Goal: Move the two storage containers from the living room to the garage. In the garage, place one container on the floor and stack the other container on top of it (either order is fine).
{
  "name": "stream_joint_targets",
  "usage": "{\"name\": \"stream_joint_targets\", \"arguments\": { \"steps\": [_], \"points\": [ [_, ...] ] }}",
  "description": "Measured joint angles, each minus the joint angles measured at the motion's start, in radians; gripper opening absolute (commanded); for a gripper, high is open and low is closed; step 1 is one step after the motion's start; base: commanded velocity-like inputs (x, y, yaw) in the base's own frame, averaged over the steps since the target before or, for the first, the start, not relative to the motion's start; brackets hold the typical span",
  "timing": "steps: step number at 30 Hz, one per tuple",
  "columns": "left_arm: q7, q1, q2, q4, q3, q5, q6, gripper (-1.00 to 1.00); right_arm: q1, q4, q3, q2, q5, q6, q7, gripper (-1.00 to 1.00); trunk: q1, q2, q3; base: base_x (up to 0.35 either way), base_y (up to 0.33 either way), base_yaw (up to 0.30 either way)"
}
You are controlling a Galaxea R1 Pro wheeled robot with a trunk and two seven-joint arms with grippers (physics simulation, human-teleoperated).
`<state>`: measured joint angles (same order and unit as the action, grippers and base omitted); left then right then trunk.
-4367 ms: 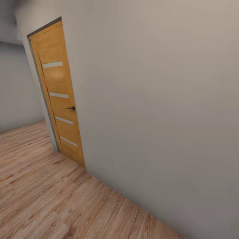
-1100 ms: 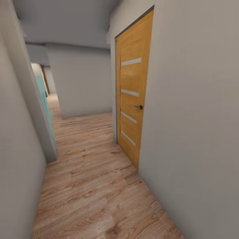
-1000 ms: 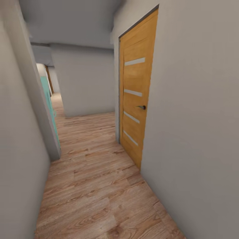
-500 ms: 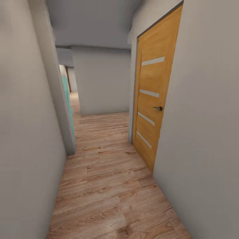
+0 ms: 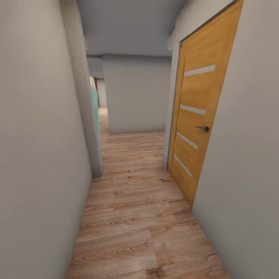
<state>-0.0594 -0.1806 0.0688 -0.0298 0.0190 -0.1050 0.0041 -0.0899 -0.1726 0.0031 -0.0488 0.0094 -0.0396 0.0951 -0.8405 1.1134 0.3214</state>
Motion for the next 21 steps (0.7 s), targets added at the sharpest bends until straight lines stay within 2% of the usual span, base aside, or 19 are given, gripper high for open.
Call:
{"name": "stream_joint_targets", "arguments": {
  "steps": [21],
  "points": [
    [0.000, 0.000, 0.000, 0.000, 0.000, 0.000, 0.001, 1.00, 0.000, 0.000, 0.000, 0.000, 0.000, 0.000, 0.002, 1.00, 0.000, 0.000, 0.000, 0.334, 0.000, 0.006]
  ]
}}
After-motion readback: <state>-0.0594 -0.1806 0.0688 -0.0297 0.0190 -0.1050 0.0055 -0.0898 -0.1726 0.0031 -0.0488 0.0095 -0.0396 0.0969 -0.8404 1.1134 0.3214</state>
